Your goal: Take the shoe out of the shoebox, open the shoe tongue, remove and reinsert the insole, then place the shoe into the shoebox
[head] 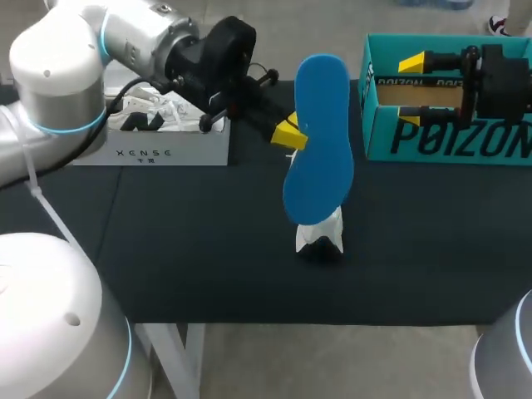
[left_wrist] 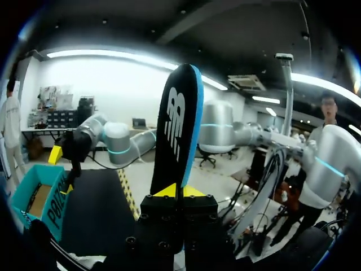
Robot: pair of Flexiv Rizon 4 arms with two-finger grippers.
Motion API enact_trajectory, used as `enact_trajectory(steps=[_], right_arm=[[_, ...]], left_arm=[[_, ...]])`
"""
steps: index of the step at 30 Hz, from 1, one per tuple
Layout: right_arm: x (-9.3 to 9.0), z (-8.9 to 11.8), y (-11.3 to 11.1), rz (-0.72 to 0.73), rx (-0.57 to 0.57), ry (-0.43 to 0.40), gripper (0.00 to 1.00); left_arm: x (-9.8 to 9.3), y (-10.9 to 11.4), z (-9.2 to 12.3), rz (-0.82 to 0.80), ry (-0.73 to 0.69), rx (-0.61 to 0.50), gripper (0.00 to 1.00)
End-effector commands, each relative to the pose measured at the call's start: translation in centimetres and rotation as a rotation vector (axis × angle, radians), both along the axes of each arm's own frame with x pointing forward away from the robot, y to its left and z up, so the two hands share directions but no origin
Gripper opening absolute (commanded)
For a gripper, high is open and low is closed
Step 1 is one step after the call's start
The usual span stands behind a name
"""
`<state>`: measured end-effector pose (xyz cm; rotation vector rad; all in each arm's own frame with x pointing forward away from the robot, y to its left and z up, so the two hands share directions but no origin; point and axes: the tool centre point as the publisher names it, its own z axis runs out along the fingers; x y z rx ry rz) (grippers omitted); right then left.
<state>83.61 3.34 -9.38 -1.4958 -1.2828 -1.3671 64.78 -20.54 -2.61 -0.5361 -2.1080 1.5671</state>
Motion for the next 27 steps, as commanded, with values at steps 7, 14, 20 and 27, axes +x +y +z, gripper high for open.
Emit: enact_trajectory(steps=[7,14,20,27], right_arm=[[0.1,0.0,0.1,-0.001,-0.003,0.001,1.00],[0.1,0.0,0.1,-0.001,-0.003,0.001,1.00],[0.1,0.0,0.1,-0.001,-0.003,0.001,1.00],[0.1,0.0,0.1,-0.001,-0.003,0.001,1.00]], left_arm=[[0.2,-0.2,0.7,-0.069,-0.872,0.143,0.00],[1.4,-0.9,-0.2,0.008,-1.125,0.097,0.00],[3.4,-1.8,-1.1,0.146,-1.535,0.001,0.00],[4.6,-2.0,0.1,0.262,-1.582,-0.051,0.00]])
